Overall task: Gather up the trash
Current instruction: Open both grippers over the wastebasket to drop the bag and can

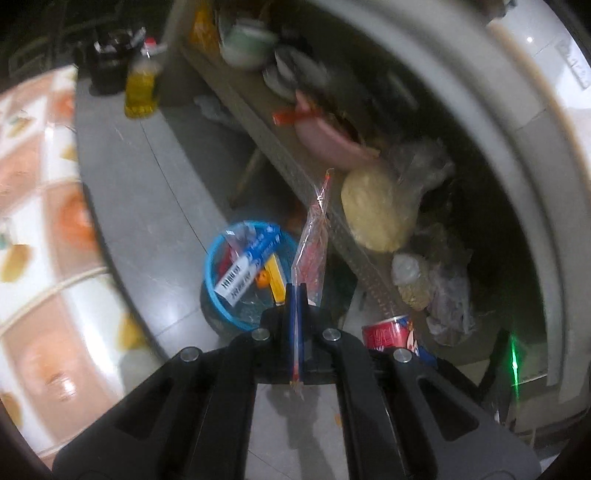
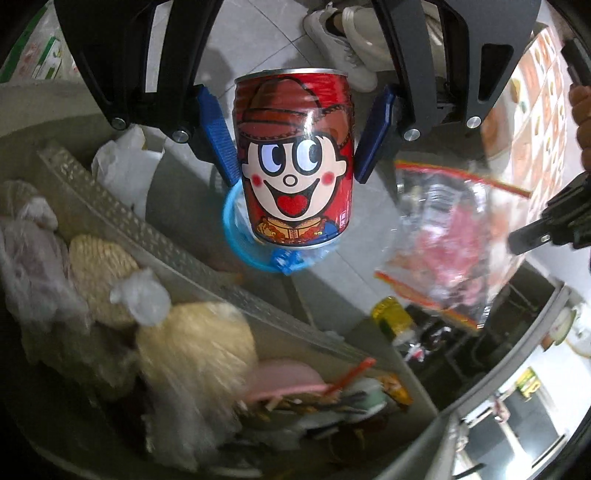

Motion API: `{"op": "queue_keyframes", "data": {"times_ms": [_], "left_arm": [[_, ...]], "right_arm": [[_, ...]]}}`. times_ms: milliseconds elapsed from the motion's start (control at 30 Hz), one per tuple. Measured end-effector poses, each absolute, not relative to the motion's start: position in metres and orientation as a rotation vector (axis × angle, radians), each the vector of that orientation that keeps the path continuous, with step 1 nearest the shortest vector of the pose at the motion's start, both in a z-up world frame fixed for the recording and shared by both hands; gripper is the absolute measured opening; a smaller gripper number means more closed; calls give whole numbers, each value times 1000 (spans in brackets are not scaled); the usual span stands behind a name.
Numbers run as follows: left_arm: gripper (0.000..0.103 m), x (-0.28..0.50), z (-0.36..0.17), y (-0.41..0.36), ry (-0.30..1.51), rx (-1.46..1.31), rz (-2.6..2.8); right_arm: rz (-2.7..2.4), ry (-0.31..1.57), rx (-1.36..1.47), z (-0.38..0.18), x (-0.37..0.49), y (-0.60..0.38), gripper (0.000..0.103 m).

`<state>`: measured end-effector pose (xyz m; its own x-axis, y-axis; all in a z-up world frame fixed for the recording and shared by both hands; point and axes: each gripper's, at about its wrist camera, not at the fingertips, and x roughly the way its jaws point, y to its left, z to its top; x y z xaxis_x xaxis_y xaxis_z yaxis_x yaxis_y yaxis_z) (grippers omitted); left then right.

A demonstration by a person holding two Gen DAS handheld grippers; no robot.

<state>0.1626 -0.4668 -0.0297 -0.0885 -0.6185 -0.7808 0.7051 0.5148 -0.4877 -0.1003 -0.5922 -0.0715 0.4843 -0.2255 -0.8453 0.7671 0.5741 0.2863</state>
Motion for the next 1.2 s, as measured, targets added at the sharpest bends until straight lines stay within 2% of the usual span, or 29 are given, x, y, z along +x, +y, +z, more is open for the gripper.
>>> {"op": "queue_keyframes", "data": {"times_ms": [200, 233, 333, 467, 600, 700, 967, 1200], "left_arm": [[0, 175, -89, -529, 1364, 115, -1060], [5, 178, -100, -539, 1375, 140, -1035], [44, 185, -131, -560, 1407, 212, -969], [45, 192, -155, -566, 1440, 252, -942], [45, 194, -145, -550, 1417, 250, -944], [45, 194, -119, -531, 1363, 248, -967], [55, 185, -39, -454, 1198, 222, -1076], [60, 173, 3, -371, 1100, 225, -1095]], "right_arm": [[-697, 889, 784, -103, -105, -617, 62], [-695, 890, 793, -108, -103, -622, 62], [-704, 916, 812, -130, -90, -641, 62], [-725, 960, 797, -159, -70, -665, 62], [-727, 999, 800, -188, -52, -681, 62], [-731, 1014, 816, -207, -41, -691, 62], [-704, 1084, 844, -258, -1, -705, 62], [-646, 1100, 835, -307, 53, -713, 63]]}}
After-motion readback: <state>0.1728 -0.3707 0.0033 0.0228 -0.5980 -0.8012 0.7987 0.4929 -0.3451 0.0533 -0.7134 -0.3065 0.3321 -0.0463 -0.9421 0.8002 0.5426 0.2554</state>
